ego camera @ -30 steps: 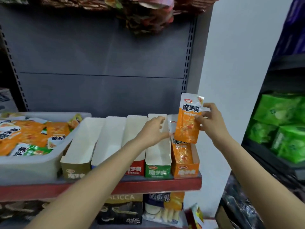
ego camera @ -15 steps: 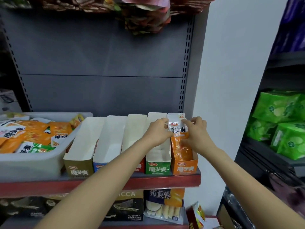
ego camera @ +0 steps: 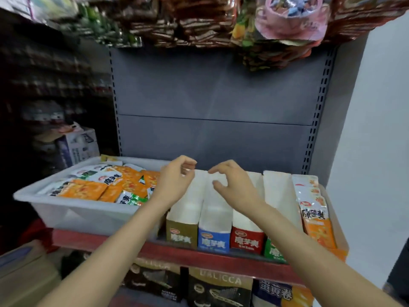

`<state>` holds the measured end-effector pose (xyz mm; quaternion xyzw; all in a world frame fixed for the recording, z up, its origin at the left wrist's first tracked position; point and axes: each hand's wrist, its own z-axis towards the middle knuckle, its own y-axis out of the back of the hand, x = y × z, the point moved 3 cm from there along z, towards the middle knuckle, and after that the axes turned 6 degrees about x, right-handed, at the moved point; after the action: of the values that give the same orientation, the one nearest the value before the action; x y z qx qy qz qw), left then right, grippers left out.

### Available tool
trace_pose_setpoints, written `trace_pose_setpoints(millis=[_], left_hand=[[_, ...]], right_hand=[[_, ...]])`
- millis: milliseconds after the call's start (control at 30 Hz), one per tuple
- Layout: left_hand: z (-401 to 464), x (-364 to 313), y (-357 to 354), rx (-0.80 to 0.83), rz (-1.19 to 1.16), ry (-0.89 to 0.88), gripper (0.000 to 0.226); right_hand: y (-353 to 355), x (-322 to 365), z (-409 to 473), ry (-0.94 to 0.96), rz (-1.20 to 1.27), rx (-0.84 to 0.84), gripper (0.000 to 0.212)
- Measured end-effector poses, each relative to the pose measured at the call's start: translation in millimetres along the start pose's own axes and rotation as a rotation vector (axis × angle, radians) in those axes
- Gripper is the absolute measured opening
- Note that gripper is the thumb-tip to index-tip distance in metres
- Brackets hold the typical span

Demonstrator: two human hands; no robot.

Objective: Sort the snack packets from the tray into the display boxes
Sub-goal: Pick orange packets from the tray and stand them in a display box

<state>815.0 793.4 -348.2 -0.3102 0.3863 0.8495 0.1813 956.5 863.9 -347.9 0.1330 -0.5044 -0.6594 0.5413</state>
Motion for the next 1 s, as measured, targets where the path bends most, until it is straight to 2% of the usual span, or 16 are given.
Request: trace_pose_setpoints(millis=[133,267,367,467,567,633,733,800,867,933,1000], left_hand=[[10,57,59,-0.014,0.183,0.179,0.025],[21,105,103,0.043,0.399,0.283,0.041],[25,128,116,0.199,0.638,0.343,0.066],[24,151,125,0.302,0.675,0.439,0.083],[24,161,126,0.314,0.639,0.441,0.082],[24,160,126,0.309,0.64,0.423,0.08],[25,161,126,0.305,0.631,0.43,0.076],[25,160,126,0.265,0.597,0.418,0.069],[26,154,127,0.139,0.475,0.352,0.049],[25,147,129,-0.004,0.242,0.322,0.027],[25,141,129,-0.096,-0.027,0.374,0.031]], right_hand=[[-51,51,52,0.052,0.092,0.127,0.033],[-99,85,102,-0.103,0.146,0.347,0.05],[-130,90,128,-0.178,0.032,0.516,0.06],[-154,96,143,-0.179,-0.114,0.663,0.045],[-159,99,148,-0.159,-0.173,0.627,0.017],[-156,100,149,-0.159,-0.19,0.565,0.03],[-148,105,147,-0.155,-0.183,0.519,0.024],[-145,105,149,-0.163,-0.139,0.449,0.03],[-144,104,152,-0.184,-0.046,0.365,0.039],[-138,105,151,-0.177,0.028,0.289,0.041],[-129,108,145,-0.113,0.043,0.241,0.034]])
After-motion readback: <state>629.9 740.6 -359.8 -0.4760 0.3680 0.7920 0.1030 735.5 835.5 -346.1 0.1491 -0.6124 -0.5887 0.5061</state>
